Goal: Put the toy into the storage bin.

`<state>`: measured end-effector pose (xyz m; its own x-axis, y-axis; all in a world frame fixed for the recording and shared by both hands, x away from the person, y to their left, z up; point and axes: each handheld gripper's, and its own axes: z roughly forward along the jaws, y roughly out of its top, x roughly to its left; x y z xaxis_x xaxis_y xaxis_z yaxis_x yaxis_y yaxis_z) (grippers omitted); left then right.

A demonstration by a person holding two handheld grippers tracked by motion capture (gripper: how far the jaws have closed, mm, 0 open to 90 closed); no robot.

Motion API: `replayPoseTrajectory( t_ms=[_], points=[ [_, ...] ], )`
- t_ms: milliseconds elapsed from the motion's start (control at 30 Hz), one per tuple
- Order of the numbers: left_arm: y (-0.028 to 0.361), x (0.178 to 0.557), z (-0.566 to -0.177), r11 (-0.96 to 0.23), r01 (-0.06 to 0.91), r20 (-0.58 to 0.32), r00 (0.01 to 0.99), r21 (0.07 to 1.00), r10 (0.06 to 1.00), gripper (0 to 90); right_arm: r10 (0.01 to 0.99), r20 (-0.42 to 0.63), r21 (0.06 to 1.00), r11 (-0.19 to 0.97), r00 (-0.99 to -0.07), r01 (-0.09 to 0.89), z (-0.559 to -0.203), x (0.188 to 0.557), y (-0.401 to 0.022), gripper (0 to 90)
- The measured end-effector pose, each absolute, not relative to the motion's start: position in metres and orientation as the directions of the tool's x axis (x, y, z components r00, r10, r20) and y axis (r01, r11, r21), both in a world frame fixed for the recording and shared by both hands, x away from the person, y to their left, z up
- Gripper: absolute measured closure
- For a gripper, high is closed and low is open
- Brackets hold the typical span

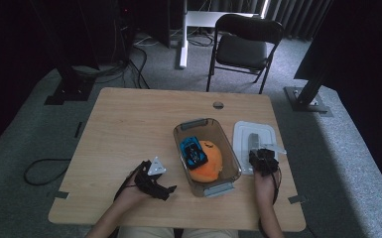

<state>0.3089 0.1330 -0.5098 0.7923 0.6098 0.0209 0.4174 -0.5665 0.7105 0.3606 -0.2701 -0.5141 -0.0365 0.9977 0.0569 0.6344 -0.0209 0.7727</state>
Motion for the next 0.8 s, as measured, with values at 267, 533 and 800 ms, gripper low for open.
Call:
replayPoseTrajectory(
  t_ms=[267, 533, 800],
  points=[
    [0.143, 0.307, -0.512, -0.575, 0.42, 0.018, 0.797, 0.702, 0.604, 2.0, 0.996, 0.079, 0.775, -0.044, -0.028, 0.63, -0.503, 0.355, -0.286, 67.6],
    [0.146, 0.306, -0.516, -0.586, 0.418, 0.015, 0.805, 0.694, 0.593, 2.0, 0.994, 0.099, 0.793, -0.055, -0.039, 0.606, -0.489, 0.347, -0.292, 67.7],
    [0.148, 0.308, -0.523, -0.602, 0.422, 0.013, 0.812, 0.677, 0.584, 2.0, 0.993, 0.099, 0.831, -0.044, -0.07, 0.555, -0.461, 0.336, -0.289, 67.8]
  ],
)
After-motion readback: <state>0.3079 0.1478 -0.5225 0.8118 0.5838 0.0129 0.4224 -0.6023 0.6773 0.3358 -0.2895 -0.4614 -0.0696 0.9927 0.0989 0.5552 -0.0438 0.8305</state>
